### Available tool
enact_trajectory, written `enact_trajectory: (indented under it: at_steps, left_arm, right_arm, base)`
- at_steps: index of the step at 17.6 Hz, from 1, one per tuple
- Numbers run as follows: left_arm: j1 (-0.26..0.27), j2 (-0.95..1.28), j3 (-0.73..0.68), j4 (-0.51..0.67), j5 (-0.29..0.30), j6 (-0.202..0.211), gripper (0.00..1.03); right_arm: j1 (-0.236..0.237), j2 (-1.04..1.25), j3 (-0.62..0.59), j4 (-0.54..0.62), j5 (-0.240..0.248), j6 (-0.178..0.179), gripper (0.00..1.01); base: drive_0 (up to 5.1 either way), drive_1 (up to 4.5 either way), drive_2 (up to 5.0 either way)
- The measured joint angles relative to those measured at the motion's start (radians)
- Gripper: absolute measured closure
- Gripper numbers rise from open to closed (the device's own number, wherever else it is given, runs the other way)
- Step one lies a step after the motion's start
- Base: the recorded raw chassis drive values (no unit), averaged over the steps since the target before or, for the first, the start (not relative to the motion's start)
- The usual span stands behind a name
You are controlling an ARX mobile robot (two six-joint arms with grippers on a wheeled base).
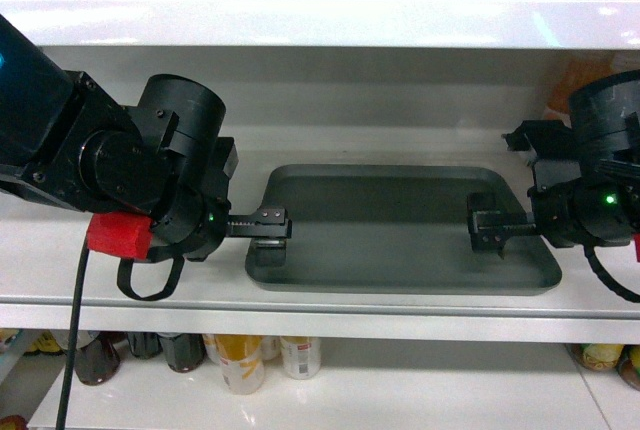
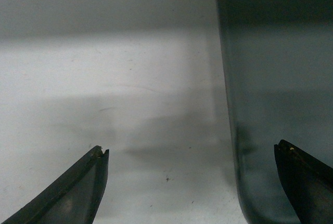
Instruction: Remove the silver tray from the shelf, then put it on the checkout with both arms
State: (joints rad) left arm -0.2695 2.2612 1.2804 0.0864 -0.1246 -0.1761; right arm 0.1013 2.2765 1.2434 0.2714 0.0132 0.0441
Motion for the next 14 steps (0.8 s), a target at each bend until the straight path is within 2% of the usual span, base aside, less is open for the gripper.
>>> enact_trajectory:
  at_steps: [4, 6, 7, 8, 9, 12, 13, 14]
  left_arm:
    - [-0.001, 0.041, 0.049, -0.050, -0.006, -0.021, 0.05]
    - [-0.002, 0.052, 0.074, -0.082, -0.013, -0.027, 0.05]
    - [-0.003, 0.061, 0.090, -0.109, -0.002, -0.031, 0.30]
    - [-0.004, 0.065, 0.091, -0.114, 0.031, -0.052, 0.57]
    - [-0.005, 0.065, 0.086, -0.110, 0.037, -0.062, 0.63]
    - [-0.013, 0.059, 0.054, -0.078, 0.060, -0.113, 0.96]
    - [-0.011, 0.051, 0.040, -0.066, 0.071, -0.135, 1.00]
    - [-0.010, 0.044, 0.028, -0.057, 0.071, -0.140, 1.00]
  right_arm:
    - [-0.019, 0.073, 0.112, -0.084, 0.033, 0.000, 0.03]
    - [-0.033, 0.105, 0.151, -0.128, 0.036, 0.018, 0.03]
    - [-0.037, 0.120, 0.182, -0.161, 0.032, 0.039, 0.24]
    - [-0.036, 0.120, 0.178, -0.166, 0.024, 0.043, 0.50]
    - [-0.036, 0.120, 0.171, -0.162, 0.024, 0.045, 0.59]
    - [-0.042, 0.103, 0.130, -0.140, 0.033, 0.046, 0.92]
    - [-0.044, 0.093, 0.109, -0.123, 0.016, 0.052, 0.98]
    - [-0.045, 0.083, 0.087, -0.107, 0.013, 0.059, 0.98]
  base:
    - [0.0, 0.00, 0.0]
    - [0.0, 0.00, 0.0]
    - [0.0, 0.00, 0.0]
    - [0.0, 0.00, 0.0]
    - [0.0, 0.00, 0.0]
    - [0.0, 0.00, 0.0]
    - [0.0, 0.00, 0.0]
    - [0.0, 0.00, 0.0]
